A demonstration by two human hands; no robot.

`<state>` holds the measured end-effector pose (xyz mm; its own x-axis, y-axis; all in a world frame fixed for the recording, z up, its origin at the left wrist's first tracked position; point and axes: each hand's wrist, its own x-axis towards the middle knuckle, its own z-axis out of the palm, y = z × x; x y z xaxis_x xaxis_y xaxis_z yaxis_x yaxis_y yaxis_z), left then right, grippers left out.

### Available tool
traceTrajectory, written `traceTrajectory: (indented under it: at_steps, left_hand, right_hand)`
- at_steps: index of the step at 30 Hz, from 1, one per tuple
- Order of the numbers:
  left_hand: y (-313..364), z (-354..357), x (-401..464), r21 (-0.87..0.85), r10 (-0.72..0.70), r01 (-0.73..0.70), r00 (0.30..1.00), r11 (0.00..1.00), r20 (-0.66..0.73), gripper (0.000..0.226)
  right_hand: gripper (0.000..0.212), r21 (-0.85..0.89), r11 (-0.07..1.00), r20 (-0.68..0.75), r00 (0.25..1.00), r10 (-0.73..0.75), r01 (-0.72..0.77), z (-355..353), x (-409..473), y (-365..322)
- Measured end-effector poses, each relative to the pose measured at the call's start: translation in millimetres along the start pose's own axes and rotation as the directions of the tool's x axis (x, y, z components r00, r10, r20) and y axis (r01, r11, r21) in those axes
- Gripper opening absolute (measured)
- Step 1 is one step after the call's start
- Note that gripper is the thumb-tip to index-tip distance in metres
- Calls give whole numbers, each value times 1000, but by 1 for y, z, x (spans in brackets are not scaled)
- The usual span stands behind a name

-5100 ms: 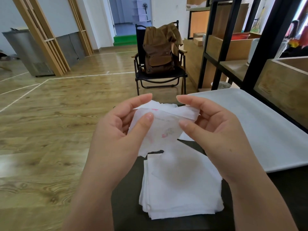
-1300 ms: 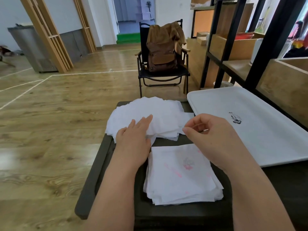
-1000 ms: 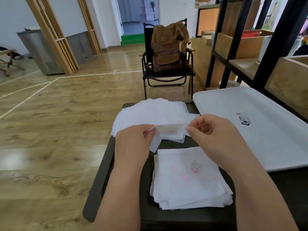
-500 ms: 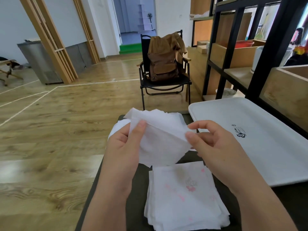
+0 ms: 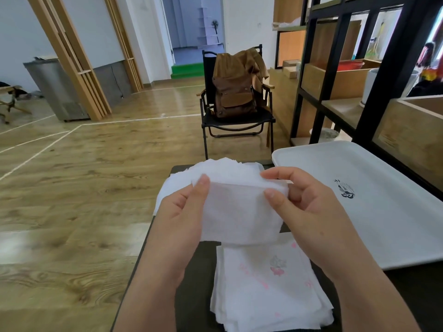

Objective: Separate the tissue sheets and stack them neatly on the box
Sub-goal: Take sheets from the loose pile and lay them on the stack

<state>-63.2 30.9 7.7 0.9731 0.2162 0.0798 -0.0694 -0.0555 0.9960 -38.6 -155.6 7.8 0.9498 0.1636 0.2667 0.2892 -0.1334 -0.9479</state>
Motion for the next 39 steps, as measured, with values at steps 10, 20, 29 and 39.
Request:
traceTrajectory:
  at_steps: [10, 20, 29, 39]
  left_hand:
    - [-5, -6, 5, 77, -12, 20, 995, 997, -100, 48]
    - [-33, -32, 16, 437, 72, 155, 884, 886, -461, 45]
    - [-4, -17, 5, 556, 322, -167, 927, 814, -193, 41]
    - [-8, -10, 5, 391, 338, -313, 941, 865, 6, 10]
  right_hand:
    - [30, -78, 996, -32, 999, -33, 30, 1, 2, 3]
    - [31, -89, 989, -70, 989, -128, 122, -3, 1, -1]
    - [30, -62, 982, -11, 984, -180, 179, -4, -3, -10]
    - [28, -11, 988, 32, 988, -154, 154, -7, -4, -14]
